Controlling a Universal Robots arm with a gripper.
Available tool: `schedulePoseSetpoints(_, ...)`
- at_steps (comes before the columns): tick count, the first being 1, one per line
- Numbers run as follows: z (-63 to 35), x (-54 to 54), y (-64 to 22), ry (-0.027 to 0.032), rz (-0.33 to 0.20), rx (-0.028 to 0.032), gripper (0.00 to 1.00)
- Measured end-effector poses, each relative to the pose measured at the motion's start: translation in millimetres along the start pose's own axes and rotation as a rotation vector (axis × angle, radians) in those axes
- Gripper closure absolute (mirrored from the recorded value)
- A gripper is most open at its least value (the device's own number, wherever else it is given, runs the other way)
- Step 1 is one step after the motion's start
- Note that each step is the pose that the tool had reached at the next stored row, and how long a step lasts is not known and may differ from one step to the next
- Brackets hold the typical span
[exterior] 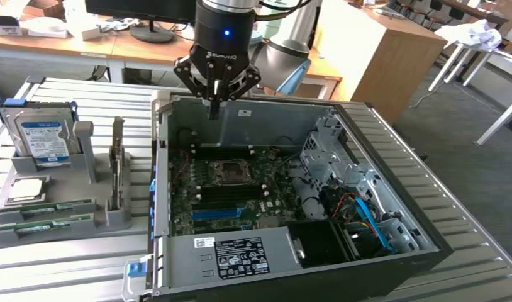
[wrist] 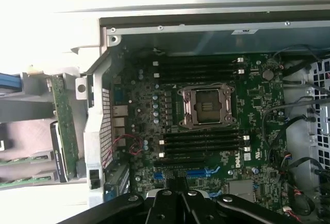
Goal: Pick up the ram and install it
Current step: 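Reach for the ram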
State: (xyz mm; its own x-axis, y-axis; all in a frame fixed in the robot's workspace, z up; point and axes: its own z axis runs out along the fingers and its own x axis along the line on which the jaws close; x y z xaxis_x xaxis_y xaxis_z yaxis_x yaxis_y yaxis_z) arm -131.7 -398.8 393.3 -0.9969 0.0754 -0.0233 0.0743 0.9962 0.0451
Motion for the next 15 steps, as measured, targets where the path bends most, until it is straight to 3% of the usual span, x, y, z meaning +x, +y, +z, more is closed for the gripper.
schedulePoseSetpoints(15,-0.4,16.9,-1.3,-0.0001,0.0,0.0,0.9)
